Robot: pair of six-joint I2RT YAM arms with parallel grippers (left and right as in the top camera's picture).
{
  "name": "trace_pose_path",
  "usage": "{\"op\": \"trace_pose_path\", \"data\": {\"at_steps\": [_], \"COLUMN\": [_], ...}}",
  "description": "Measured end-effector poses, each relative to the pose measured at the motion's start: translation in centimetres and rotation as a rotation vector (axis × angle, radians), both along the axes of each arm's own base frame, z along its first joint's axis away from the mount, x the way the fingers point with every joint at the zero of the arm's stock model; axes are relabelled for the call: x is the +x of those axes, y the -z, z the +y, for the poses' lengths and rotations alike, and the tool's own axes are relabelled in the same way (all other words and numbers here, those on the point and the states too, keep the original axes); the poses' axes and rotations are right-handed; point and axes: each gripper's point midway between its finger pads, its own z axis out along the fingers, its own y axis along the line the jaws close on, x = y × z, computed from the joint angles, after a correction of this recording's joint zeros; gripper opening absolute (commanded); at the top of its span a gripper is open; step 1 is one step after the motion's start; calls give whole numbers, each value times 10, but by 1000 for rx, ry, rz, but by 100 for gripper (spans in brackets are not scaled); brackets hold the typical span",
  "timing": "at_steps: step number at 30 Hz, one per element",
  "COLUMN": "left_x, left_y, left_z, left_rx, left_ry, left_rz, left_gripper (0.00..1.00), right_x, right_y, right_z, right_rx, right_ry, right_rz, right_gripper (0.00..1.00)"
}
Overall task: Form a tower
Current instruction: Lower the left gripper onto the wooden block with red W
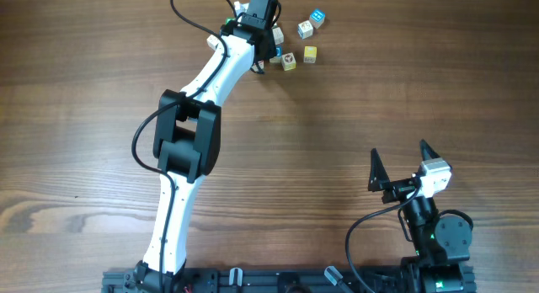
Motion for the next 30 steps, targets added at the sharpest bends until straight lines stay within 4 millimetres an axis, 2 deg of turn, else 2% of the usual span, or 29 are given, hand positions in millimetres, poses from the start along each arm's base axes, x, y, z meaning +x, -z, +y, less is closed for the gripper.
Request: {"op": "trace_pose_path", "data": {"at_steps": [6,8,13,15,19,21,23,24,25,30], "left_x": [0,0,0,0,0,-1,-1,-1,-2,-1], "left_y": [0,0,0,0,0,1,1,1,1,1], "left_z": [0,0,0,0,0,0,0,1,1,2], "left_rx": [46,54,60,60,62,63,65,66,66,67], "left_ry": [76,88,98,98,102,102,104,104,104,105], "left_rz": [0,0,0,0,1,3,4,6,7,7], "left_gripper": [36,41,44,37,36,41,42,41,36,30], "right_x": [0,0,0,0,0,0,0,0,0,0], "right_y": [0,0,0,0,0,0,0,0,0,0], "right_z": [0,0,0,0,0,0,0,0,0,0], "right_rx": [0,0,0,0,0,0,0,0,0,0], "right_ry": [0,0,0,0,0,0,0,0,0,0], "right_rz": [0,0,0,0,0,0,0,0,0,0], "right_gripper": [100,100,100,100,100,100,100,100,100,100]}}
